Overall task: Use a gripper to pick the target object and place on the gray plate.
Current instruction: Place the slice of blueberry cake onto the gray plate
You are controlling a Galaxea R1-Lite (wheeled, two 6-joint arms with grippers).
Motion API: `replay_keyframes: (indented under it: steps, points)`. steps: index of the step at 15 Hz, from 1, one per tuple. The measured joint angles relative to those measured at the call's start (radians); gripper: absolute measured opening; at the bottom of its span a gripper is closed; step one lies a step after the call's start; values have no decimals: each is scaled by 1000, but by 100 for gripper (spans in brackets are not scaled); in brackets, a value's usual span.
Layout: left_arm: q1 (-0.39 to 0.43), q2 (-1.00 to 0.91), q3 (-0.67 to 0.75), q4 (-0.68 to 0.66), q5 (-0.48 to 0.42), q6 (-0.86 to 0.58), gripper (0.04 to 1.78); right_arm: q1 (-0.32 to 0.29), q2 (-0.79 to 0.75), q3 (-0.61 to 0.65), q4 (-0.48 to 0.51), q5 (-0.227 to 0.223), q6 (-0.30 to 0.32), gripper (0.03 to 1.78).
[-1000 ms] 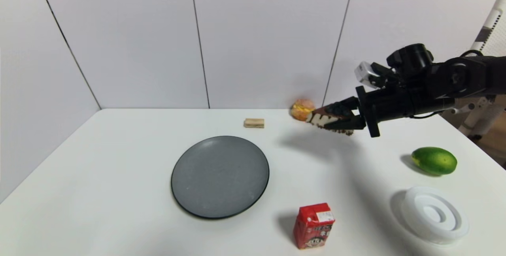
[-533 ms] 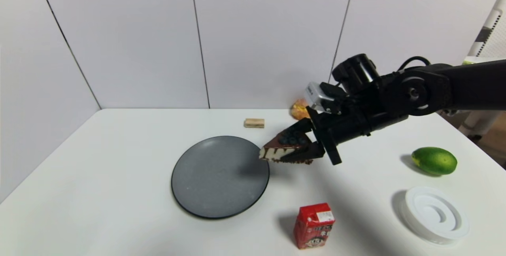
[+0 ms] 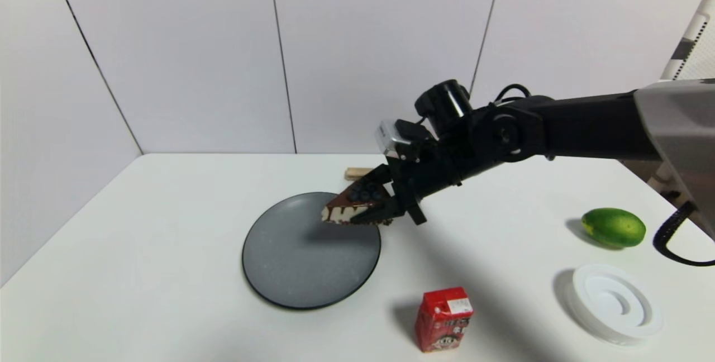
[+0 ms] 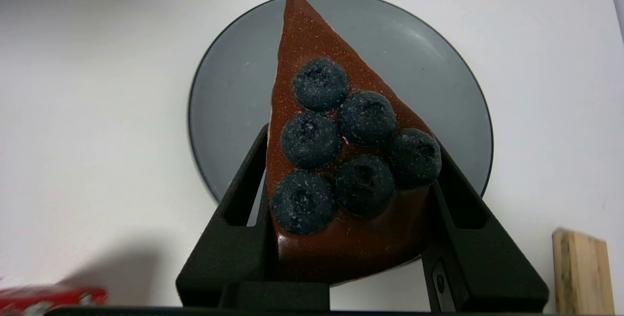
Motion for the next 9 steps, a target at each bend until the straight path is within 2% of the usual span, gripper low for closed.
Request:
replay_keyframes:
  steps: [3, 5, 7, 9]
  points:
    - [0, 0, 0, 0, 0, 0, 169, 30, 73, -81, -1, -1, 20, 79]
    - [0, 0, 0, 0, 0, 0, 169, 49, 110, -101, -2, -7, 21, 79]
    - [0, 0, 0, 0, 0, 0, 169, 61, 132, -111, -4, -34, 22, 79]
    - [0, 0, 0, 0, 0, 0, 169, 67, 148, -122, -4, -35, 23, 79]
